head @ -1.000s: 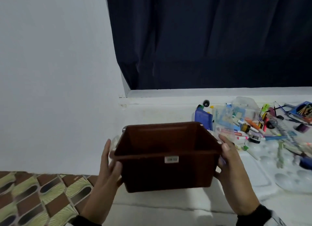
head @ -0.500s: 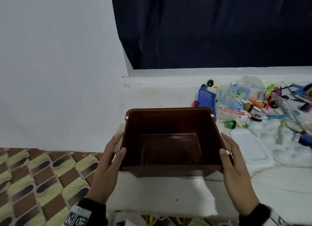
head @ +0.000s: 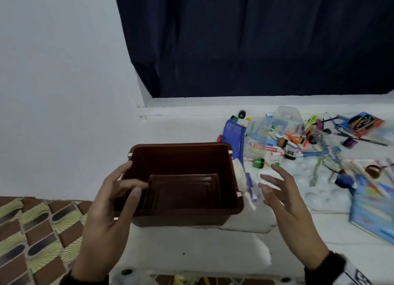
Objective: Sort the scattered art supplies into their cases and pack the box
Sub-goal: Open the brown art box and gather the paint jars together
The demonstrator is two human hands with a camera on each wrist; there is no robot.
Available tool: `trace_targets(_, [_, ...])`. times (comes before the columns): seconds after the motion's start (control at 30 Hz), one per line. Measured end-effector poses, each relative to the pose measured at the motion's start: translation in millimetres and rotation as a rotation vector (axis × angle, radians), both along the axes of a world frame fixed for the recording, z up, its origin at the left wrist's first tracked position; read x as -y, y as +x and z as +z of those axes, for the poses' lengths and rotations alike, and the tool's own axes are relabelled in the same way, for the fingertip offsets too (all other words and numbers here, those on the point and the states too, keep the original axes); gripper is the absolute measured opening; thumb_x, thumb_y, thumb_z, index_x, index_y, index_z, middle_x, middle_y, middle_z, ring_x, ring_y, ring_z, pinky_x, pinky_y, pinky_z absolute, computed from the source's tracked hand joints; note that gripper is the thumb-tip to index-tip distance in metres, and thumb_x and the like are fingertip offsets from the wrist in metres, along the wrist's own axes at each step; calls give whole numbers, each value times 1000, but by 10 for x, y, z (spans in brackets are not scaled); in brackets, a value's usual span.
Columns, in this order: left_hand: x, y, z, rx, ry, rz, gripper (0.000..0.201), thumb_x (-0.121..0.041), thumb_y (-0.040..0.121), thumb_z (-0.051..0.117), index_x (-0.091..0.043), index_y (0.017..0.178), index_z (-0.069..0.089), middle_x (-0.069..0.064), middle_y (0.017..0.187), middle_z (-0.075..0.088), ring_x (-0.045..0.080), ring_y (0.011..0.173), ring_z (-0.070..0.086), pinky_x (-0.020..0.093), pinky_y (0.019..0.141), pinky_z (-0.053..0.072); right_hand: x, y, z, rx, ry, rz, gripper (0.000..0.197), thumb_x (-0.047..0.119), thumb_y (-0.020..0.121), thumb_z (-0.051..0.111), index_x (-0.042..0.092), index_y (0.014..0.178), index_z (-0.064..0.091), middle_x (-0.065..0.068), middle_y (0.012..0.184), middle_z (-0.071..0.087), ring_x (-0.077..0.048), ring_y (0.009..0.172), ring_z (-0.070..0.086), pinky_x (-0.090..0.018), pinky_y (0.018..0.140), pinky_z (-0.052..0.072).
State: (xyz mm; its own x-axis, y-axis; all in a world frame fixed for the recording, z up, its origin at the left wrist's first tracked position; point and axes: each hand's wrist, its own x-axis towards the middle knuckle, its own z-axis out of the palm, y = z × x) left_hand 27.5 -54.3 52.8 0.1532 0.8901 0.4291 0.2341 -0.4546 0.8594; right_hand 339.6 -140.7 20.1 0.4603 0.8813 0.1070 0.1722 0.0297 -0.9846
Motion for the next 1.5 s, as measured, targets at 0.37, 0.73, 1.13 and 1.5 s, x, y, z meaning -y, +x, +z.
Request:
trace_targets(0.37, [880,1921,-124,318,-171,-195,24,-14,90,52,-12,113,60,22,58,39,23,60,46,33,69,44,1015,1482,-26,50,-15,-22,30,36,92,51,40,121,45,-1,94,71,-16,97,66,-46,89,49])
trace_targets(0.73, [877,3725,-288,249,-442,-447,32,-21,86,55,-12,116,61,18,79,68,30,66,64,44,69,47,1486,2939,91,94,-56,-200,25,28,95,50,31,120,50,1,92,70,-18,85,70,-39,80,50])
trace_targets(1.13, [851,5741,-335,-391,-118,-906,31,-50,96,55,-49,127,50,-23,108,54,-3,110,52,22,93,45,2002,4522,378,530,-243,-361,22,32,95,56,37,115,50,9,90,65,-7,81,66,-25,66,52])
trace_targets(1.5, [1303,6649,-514,-1198,248,-830,58,-70,93,36,-41,144,32,-7,129,46,18,120,43,40,99,32,1764,6325,178,978,-585,-49,40,34,90,59,31,127,43,6,108,54,-20,94,60,-40,82,51])
